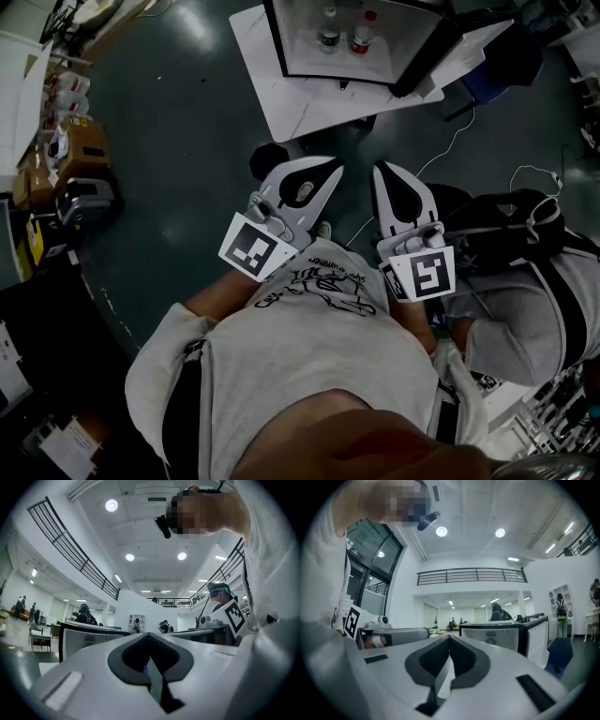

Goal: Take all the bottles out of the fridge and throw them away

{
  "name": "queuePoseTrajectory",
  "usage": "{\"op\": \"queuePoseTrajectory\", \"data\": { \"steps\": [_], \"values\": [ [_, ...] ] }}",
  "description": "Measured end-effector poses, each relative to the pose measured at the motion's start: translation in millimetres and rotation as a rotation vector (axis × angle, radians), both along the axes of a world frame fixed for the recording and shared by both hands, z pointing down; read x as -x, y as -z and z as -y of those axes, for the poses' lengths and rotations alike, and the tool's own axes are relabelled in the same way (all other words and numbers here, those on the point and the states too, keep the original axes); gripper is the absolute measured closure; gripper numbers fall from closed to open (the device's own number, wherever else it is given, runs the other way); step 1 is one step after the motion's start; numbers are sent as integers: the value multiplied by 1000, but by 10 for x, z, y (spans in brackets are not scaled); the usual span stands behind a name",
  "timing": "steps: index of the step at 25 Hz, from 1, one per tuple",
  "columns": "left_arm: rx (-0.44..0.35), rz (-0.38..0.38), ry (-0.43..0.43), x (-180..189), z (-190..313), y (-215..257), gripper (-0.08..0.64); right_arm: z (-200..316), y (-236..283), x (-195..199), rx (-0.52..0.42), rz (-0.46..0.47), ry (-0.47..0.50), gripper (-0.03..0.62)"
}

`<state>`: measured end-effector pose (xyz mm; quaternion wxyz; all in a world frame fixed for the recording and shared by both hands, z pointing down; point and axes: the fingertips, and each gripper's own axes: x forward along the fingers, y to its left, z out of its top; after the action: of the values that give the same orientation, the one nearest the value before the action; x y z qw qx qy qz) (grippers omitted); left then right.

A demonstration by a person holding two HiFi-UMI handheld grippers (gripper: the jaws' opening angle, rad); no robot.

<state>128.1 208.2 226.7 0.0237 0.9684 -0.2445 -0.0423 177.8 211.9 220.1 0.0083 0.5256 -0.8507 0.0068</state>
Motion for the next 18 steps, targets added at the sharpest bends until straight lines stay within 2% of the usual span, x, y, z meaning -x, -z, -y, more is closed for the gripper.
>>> {"op": "queuePoseTrajectory", "data": {
  "steps": [18],
  "values": [
    [7,2,9,196,1305,-43,552,1320,-28,169,15,-16,7,586]
  ]
}}
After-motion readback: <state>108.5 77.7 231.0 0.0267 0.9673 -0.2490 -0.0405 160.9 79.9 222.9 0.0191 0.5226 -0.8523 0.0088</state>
